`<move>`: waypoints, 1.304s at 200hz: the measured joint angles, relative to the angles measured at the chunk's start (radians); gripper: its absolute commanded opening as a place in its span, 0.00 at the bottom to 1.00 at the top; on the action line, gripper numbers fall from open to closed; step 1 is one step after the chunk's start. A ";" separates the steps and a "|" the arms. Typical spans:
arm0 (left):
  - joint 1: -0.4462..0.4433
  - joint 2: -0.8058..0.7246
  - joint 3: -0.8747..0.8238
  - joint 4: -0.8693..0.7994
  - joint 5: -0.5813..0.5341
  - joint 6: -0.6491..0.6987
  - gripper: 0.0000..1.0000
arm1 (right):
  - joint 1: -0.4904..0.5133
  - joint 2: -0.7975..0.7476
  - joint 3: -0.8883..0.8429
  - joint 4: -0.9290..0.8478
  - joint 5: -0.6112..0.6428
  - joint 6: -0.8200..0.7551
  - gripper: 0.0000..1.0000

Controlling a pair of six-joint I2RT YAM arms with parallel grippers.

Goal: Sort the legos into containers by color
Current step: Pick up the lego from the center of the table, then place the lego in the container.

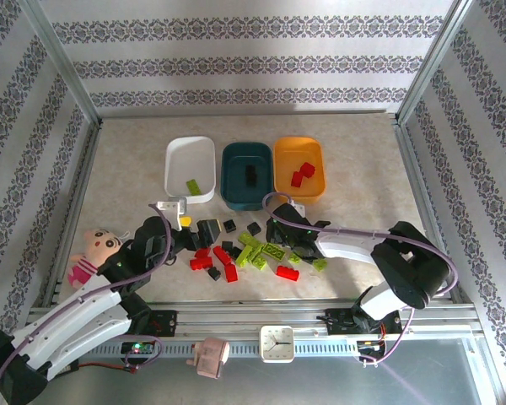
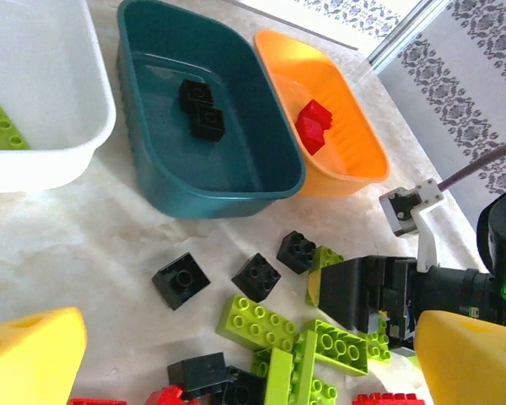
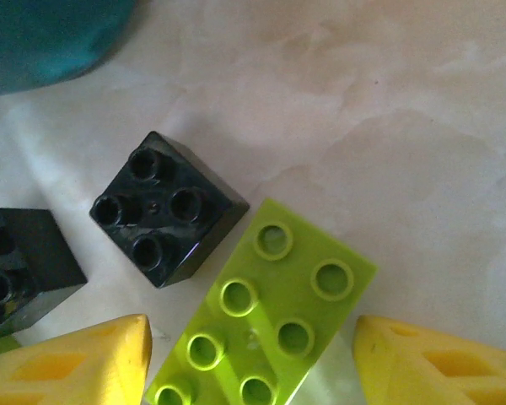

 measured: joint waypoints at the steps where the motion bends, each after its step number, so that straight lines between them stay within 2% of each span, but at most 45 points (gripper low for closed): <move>1: 0.000 -0.003 -0.001 -0.002 -0.001 -0.001 1.00 | -0.002 0.000 0.001 -0.003 0.002 -0.001 0.59; 73: 0.000 -0.054 -0.014 -0.066 -0.029 -0.008 1.00 | -0.115 -0.058 -0.036 -0.022 -0.044 -0.056 0.30; 103: 0.000 -0.061 -0.022 -0.087 -0.041 -0.009 0.99 | -0.179 -0.200 -0.083 -0.060 -0.066 -0.132 0.27; 128: 0.000 -0.086 -0.023 -0.137 -0.077 -0.012 1.00 | -0.188 -0.326 -0.064 -0.109 -0.132 -0.211 0.24; 153: 0.000 -0.145 -0.023 -0.238 -0.163 -0.035 1.00 | -0.169 -0.334 0.037 -0.143 -0.207 -0.270 0.22; 180: 0.000 -0.218 -0.023 -0.338 -0.235 -0.063 1.00 | -0.076 -0.203 0.219 -0.140 -0.258 -0.327 0.21; 209: 0.000 -0.277 -0.023 -0.394 -0.274 -0.088 1.00 | 0.014 0.054 0.470 -0.100 -0.304 -0.372 0.21; 261: 0.000 -0.287 -0.023 -0.469 -0.293 -0.114 1.00 | 0.050 0.523 0.992 -0.112 -0.345 -0.398 0.22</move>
